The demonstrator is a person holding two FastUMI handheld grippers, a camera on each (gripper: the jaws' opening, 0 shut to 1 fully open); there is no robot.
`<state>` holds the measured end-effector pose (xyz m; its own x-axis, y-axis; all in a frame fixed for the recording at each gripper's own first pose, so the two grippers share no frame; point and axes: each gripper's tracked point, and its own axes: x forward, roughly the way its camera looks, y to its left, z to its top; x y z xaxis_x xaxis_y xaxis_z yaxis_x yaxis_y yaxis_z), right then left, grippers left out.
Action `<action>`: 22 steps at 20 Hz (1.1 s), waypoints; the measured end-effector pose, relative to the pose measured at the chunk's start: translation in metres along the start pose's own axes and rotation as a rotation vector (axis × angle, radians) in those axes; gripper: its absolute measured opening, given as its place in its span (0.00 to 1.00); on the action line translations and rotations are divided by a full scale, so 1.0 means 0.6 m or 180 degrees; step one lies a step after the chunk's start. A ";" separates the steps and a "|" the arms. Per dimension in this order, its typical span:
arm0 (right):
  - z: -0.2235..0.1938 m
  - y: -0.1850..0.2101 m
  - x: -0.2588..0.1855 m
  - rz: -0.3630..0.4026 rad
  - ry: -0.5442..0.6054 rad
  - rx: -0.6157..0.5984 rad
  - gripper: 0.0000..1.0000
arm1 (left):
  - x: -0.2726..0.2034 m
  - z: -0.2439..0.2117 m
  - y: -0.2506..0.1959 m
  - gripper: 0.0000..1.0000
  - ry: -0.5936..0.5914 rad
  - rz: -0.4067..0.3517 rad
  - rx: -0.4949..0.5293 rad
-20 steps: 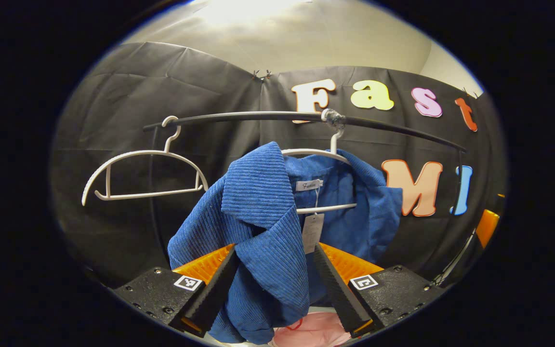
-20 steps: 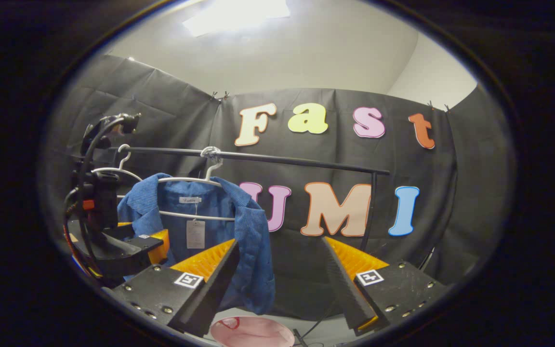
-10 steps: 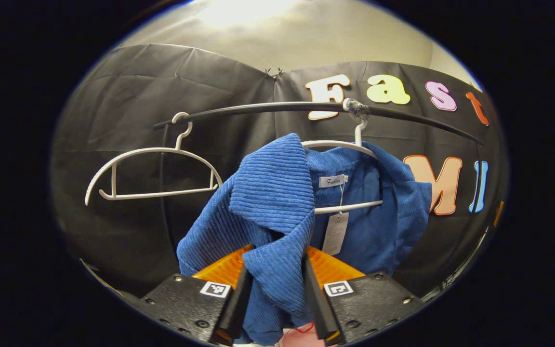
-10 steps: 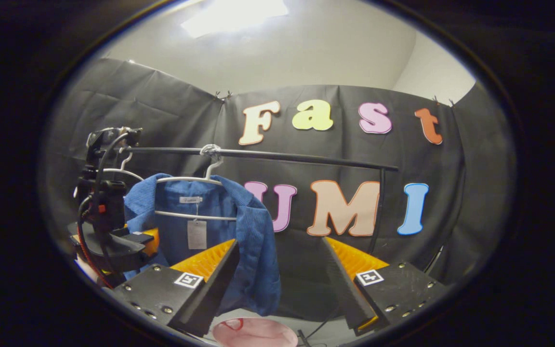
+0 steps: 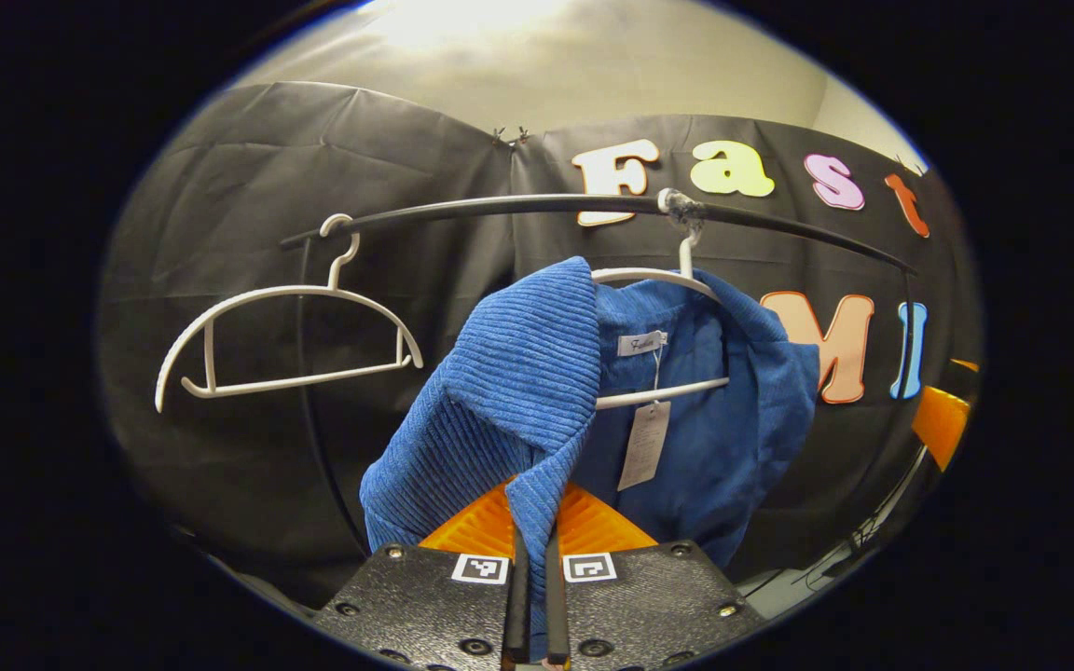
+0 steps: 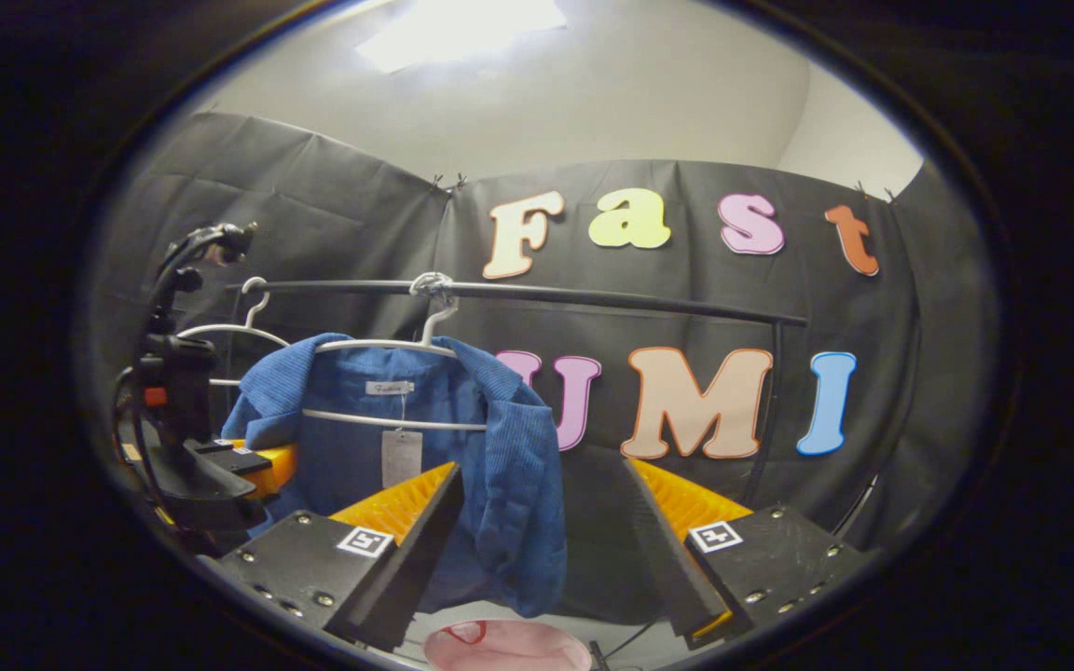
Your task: Grasp the clothes on the hanger with both hands and then place them into the laundry hamper below.
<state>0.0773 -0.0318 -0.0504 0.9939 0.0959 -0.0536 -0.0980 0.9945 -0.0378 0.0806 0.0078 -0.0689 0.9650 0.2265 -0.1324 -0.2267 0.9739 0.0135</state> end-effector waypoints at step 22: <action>-0.131 0.061 0.295 0.0012 0.0309 0.0240 1.00 | -0.020 0.009 0.016 0.07 0.0107 -0.0289 0.0203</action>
<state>0.2458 0.0182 -0.1395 0.9838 0.0986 -0.1500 -0.0940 0.9949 0.0375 0.0678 0.0144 -0.0619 0.9759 0.1377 -0.1692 -0.1287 0.9897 0.0629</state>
